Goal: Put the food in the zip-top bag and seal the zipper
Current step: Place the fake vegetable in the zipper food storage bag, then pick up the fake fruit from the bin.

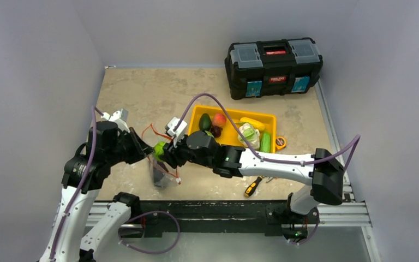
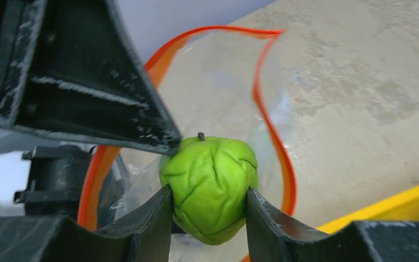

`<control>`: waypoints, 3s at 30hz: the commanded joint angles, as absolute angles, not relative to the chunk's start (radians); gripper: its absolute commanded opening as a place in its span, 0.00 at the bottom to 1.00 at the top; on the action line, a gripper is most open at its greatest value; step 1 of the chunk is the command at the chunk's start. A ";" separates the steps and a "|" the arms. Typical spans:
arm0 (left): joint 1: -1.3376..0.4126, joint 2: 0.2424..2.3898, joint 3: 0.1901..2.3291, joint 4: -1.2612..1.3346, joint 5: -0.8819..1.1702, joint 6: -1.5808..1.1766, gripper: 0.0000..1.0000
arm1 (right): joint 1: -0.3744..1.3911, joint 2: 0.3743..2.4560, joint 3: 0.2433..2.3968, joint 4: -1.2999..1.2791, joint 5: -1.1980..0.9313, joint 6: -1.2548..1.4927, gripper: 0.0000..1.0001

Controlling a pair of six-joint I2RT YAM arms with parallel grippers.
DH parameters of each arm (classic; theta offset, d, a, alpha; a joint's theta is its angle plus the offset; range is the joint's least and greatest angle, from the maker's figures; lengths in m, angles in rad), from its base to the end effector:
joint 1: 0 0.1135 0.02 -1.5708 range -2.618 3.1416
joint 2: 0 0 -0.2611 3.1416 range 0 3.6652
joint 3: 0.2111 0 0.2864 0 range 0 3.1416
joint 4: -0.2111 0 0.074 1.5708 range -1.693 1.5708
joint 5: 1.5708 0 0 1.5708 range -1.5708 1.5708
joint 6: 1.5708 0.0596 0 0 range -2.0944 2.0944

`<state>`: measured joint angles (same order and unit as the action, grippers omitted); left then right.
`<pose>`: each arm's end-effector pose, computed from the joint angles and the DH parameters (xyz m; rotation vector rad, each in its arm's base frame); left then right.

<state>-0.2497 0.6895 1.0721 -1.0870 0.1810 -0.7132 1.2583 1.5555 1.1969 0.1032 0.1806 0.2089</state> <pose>0.1495 -0.0492 0.3539 -0.4459 2.3209 -0.6956 0.1417 0.4036 0.2990 -0.8395 1.7165 0.8576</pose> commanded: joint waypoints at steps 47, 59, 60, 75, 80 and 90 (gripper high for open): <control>-0.252 0.642 1.001 -1.003 0.264 -0.786 0.00 | 1.225 1.854 1.406 0.310 0.396 0.588 0.46; -0.252 0.572 0.957 -0.994 0.161 -0.835 0.00 | 1.223 1.761 1.370 0.257 0.317 0.543 0.77; -0.252 0.572 0.953 -0.994 0.158 -0.839 0.00 | 1.223 1.742 1.365 0.242 0.309 0.535 0.76; -0.252 0.586 0.978 -1.015 0.050 -0.800 0.00 | 1.215 1.421 1.320 -0.019 0.334 0.369 0.62; -0.252 0.586 0.990 -1.014 0.056 -0.793 0.00 | 1.128 1.336 1.210 -0.018 0.445 0.379 0.63; -0.252 0.588 0.975 -1.005 0.087 -0.793 0.00 | 0.845 1.434 1.050 -0.014 0.406 0.506 0.70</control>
